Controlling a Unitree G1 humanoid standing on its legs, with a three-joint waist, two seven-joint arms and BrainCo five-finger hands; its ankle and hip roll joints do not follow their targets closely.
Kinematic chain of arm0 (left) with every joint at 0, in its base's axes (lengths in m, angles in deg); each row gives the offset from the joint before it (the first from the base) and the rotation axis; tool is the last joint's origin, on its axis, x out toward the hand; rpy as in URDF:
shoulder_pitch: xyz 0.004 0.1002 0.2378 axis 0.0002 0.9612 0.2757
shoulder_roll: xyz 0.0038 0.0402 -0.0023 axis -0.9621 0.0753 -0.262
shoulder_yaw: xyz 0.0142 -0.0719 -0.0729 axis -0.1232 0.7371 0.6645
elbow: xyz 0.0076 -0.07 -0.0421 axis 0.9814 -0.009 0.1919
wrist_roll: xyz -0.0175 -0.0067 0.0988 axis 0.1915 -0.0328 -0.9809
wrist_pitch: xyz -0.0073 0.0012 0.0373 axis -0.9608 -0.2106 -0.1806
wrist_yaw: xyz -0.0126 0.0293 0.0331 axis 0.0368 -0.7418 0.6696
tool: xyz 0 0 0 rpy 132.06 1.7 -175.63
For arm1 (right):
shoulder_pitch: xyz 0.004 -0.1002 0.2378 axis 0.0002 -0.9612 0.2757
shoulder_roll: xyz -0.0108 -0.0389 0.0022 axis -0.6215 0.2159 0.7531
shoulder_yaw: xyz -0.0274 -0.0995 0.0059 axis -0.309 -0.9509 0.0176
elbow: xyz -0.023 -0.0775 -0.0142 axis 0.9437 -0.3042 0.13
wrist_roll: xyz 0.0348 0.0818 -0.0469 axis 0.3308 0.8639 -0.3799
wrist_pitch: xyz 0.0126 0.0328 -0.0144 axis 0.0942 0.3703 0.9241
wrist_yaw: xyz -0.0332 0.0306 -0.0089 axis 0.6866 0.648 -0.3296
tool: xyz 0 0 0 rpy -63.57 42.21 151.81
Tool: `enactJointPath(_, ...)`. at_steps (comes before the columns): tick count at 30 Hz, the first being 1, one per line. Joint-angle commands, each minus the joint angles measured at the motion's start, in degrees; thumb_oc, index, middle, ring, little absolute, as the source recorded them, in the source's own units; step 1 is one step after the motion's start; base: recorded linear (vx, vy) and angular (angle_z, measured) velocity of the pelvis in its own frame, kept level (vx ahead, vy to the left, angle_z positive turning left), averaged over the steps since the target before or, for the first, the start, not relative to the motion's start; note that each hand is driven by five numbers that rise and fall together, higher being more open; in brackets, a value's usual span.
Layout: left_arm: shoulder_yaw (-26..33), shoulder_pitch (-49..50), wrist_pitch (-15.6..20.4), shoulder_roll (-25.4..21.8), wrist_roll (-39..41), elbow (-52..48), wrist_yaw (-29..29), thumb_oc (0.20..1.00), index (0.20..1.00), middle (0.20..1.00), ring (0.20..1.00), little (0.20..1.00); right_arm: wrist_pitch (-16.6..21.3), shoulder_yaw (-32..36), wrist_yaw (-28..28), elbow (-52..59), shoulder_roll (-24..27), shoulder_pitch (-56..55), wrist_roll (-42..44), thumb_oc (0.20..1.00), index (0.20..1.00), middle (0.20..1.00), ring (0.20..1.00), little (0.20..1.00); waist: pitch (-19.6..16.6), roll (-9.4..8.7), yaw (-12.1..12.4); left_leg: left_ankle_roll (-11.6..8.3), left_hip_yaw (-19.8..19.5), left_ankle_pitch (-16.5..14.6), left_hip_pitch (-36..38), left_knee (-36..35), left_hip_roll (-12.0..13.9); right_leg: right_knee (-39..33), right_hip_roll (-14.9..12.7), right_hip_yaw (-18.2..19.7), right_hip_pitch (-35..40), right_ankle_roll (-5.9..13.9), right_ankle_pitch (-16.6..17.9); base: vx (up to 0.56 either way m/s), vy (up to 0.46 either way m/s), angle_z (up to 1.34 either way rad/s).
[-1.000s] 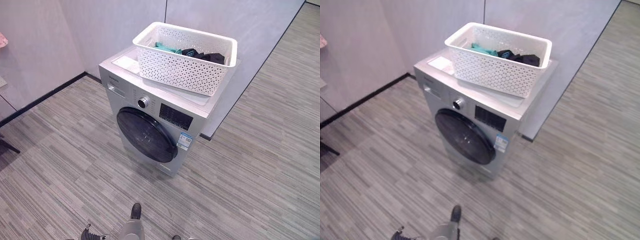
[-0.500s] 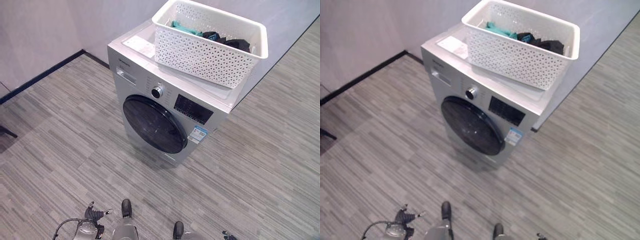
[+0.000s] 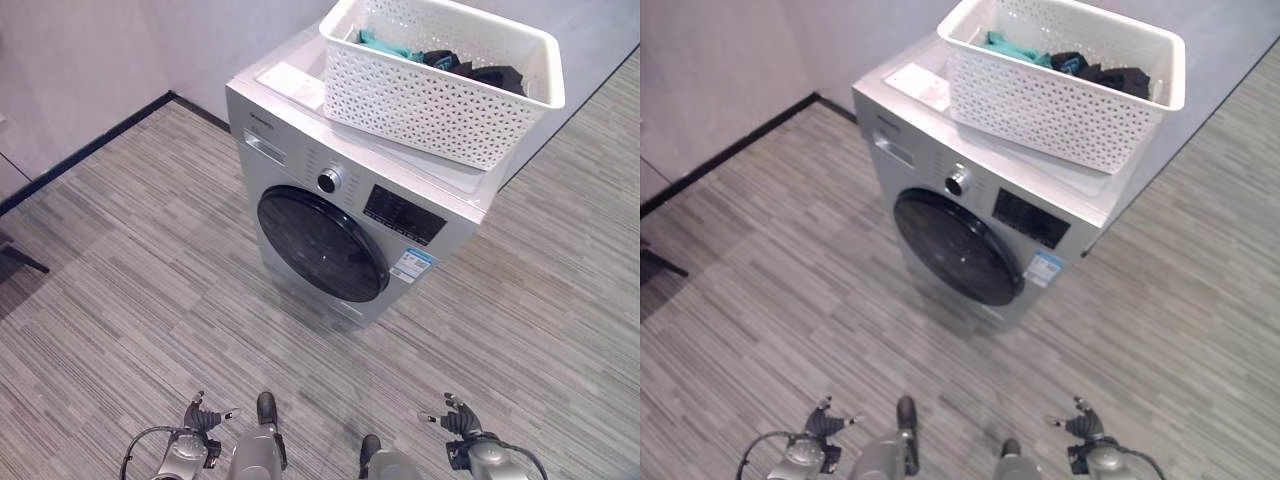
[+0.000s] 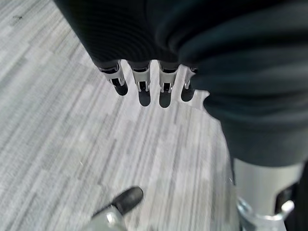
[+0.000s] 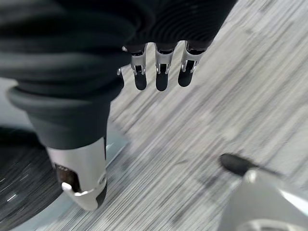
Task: Grab the laundry basket,head to the washer,open it,put in the laundry and shut it.
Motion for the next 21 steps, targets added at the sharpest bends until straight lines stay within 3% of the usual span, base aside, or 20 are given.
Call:
enactJointPath(1, -1.04, 2.32, -0.26, -0.48, -0.78, -0.18, 0.1, 1.0, 1.0, 1.0, 1.0, 1.0, 1.58, 0.1, 1.06, 4.84, 3.03, 1.03, 0.14, 1.0, 1.0, 1.0, 1.0, 1.0, -1.29, 2.42, 0.73, 1.43, -0.81, -6.26, 2.3, 2.56, 0.52, 3.72, -0.98, 1.87, -2.3, 3.36, 4.55, 0.22, 0.174, 0.1)
enactJointPath(3, -1.12, 2.44, -0.46, -0.27, -0.81, 1.42, 0.19, 1.0, 1.0, 1.0, 1.0, 1.0, 1.26, -1.5, 0.47, 8.31, 3.14, 0.9, -0.85, 1.0, 1.0, 1.0, 1.0, 1.0, -1.76, 3.35, 0.27, 1.33, -2.05, -5.26, 4.87, -0.86, -0.12, 3.53, 2.81, 2.28, -5.66, 2.07, 1.31, 0.21, 0.086, 0.14)
enactJointPath(5, -1.26, 2.38, -0.46, -0.43, -1.94, 1.67, 0.73, 1.0, 1.0, 1.0, 1.0, 1.0, 1.09, -2.64, 0.04, 12.59, 3.89, 0.45, -2.29, 1.0, 1.0, 1.0, 1.0, 1.0, -1.63, 3.18, -0.06, 0.62, -2.46, -5.2, 6.44, -2.3, -0.29, -3.11, 4.37, 2.64, -5.81, 2.03, -1.3, 0.19, -0.036, 0.14)
enactJointPath(7, -1.48, 2.12, -0.44, -0.53, -2.79, 2.13, 0.75, 1.0, 1.0, 1.0, 1.0, 1.0, 0.96, -3.64, -0.42, 16.38, 5.14, 0.62, -4.01, 1.0, 1.0, 1.0, 1.0, 1.0, -1.44, 2.82, -0.51, 0.08, -3.17, -5.25, 7.57, -3.48, -0.42, -9.42, 4.75, 3.04, -8.04, 2.37, 0.31, 0.13, -0.08, 0.16)
enactJointPath(11, -2.04, 1.0, -0.49, -0.7, -3.74, 1.67, 0.53, 1.0, 1.0, 1.0, 1.0, 1.0, -0.25, -4.79, -0.83, 20.52, 7.23, 0.18, -9.26, 1.0, 1.0, 1.0, 1.0, 1.0, -0.25, 1.02, -1.02, 0.17, -5.64, -6.66, 8.43, -1.85, -1.99, -11.6, 4.33, 5.3, -8.28, 2.64, 2.19, 0.1, -0.074, 0.45)
enactJointPath(21, -1.73, 2.51, 0.49, -0.23, -3.88, -2.8, 0.32, 1.0, 1.0, 1.0, 1.0, 1.0, 1.28, -4.18, 2.14, 24.83, 13.94, 2.06, -19.92, 1.0, 1.0, 1.0, 1.0, 1.0, -2.6, 1.32, 0.48, -2.54, -7.03, -5.99, 8.6, -3.1, 0.37, -19.61, 5.83, 0.46, -1.05, 1.35, 1.51, 0.06, -0.122, 0.27)
